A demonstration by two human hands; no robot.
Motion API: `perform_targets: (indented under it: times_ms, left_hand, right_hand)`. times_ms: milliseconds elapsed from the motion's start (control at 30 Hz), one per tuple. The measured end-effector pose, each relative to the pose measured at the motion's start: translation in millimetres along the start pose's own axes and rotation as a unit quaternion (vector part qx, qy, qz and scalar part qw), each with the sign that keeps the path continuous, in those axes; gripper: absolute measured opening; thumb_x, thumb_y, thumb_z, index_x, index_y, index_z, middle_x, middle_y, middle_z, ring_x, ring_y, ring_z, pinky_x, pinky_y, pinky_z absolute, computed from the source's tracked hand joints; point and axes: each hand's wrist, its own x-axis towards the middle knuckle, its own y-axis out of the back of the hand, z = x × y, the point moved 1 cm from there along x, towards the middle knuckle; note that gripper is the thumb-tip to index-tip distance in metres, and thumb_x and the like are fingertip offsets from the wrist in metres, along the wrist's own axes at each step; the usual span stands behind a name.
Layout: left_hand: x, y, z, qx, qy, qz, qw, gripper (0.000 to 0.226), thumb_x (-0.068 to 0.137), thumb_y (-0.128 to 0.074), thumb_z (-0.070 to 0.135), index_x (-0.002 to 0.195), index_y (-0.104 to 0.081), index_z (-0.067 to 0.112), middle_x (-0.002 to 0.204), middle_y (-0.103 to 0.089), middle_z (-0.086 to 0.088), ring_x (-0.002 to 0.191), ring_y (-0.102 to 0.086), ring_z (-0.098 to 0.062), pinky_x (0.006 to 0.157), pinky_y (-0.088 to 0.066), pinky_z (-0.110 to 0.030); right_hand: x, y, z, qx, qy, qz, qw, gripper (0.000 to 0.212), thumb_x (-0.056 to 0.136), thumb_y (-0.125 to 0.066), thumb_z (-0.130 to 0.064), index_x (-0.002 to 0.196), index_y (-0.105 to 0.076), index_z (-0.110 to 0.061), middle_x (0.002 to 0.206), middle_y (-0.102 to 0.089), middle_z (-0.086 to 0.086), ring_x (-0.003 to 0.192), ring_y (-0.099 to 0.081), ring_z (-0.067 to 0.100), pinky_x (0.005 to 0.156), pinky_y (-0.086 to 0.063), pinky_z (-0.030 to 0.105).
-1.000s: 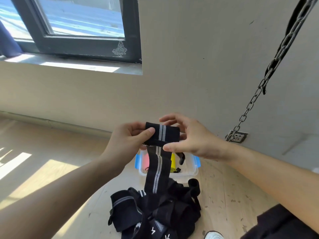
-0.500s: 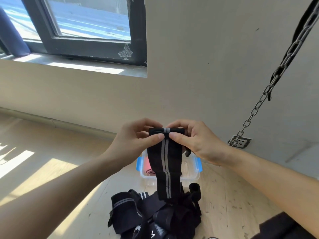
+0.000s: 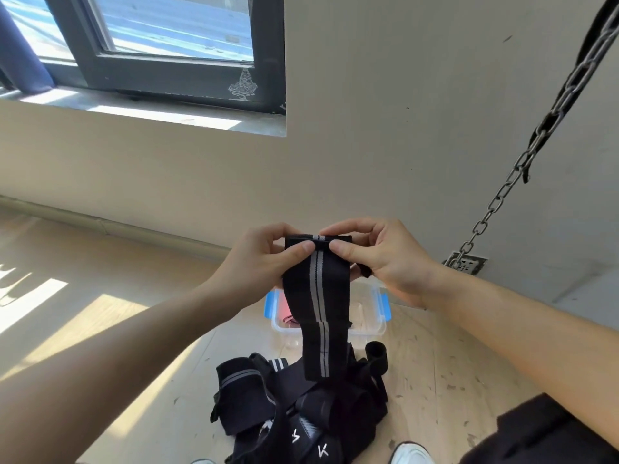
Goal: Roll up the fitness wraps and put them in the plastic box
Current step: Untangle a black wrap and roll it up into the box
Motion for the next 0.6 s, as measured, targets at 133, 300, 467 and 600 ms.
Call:
perform_targets:
  times_ms: [133,300,467,600]
  left_hand:
    - [-0.2,2.2,-0.8,-0.002,0.036,-0.036,0.999,0.022,0.099,-0.065,0.027,0.106,-0.073,0.008,0.083,-0.076,-0.006,0.071,-0.07,-0.014,0.06,-0.053,-0.021]
    - [2.5,4.5,-2.7,-0.013,0.033,-0.025,0.999,0.019,0.096,-0.068,0.023,0.105,-0.075,0.007,0.086,-0.076,-0.009,0.075,-0.069,-0.014,0.064,-0.053,-0.024]
    - [3.0,3.0,-1.8,-0.025,0.01,-0.002,1.0,0.011,0.093,-0.071,0.006,0.104,-0.069,0.005,0.094,-0.077,-0.017,0.073,-0.071,-0.015,0.061,-0.053,-0.02]
    - [4.3,6.4,-1.0,-0.012,-0.029,0.007,0.999,0.011,0.092,-0.071,0.003,0.102,-0.068,0.007,0.094,-0.076,-0.016,0.079,-0.073,-0.019,0.068,-0.059,-0.024]
  right_hand:
    - [1.8,2.1,3.7,-0.038,0.023,0.017,0.999,0.018,0.093,-0.066,0.002,0.108,-0.074,-0.002,0.078,-0.076,0.002,0.063,-0.066,0.005,0.053,-0.046,0.014]
    - [4.7,0.6,5.7,-0.054,0.05,0.012,0.997,0.02,0.09,-0.067,0.009,0.101,-0.075,-0.005,0.087,-0.077,0.004,0.078,-0.071,0.008,0.066,-0.055,0.019]
    - [5.5,3.1,5.2,-0.069,0.041,-0.001,0.997,0.027,0.09,-0.069,0.005,0.111,-0.071,-0.011,0.103,-0.075,0.01,0.092,-0.07,0.016,0.08,-0.059,0.03]
    - [6.1,3.8,2.3,-0.04,-0.003,-0.012,0.999,0.024,0.097,-0.065,-0.016,0.119,-0.067,-0.007,0.108,-0.072,0.021,0.088,-0.071,0.028,0.077,-0.063,0.043]
